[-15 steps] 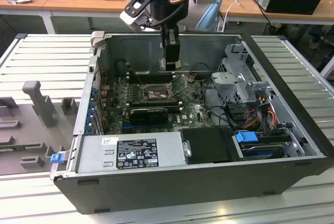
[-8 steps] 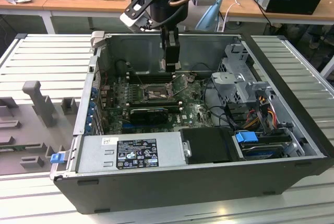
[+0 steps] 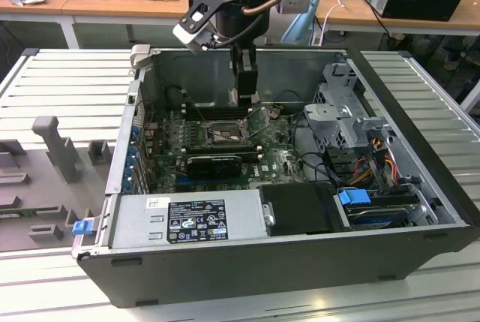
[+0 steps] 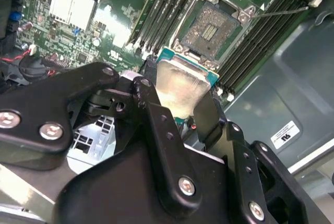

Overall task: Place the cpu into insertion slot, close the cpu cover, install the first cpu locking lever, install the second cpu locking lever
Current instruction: 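Place the cpu into insertion slot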

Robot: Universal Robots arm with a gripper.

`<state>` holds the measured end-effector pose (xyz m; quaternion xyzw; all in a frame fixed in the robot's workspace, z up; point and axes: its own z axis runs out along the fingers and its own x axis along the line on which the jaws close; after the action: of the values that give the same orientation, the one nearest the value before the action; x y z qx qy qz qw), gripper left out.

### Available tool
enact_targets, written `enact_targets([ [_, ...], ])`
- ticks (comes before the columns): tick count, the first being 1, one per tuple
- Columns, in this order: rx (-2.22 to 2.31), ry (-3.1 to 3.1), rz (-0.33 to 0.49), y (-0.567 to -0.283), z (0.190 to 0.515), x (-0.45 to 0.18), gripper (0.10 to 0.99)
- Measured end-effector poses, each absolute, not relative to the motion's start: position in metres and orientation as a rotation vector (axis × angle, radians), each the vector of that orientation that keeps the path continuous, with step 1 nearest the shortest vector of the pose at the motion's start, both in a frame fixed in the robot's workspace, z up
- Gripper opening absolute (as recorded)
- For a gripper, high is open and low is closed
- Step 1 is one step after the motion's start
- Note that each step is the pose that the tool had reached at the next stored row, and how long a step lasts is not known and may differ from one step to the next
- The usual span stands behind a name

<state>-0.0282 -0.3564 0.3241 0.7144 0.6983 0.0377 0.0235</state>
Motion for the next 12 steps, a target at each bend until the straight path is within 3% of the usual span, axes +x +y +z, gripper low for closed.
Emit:
enact_targets([
  [12,2.213,2.162,0.118,-0.356,0.312,-0.028,0.525],
])
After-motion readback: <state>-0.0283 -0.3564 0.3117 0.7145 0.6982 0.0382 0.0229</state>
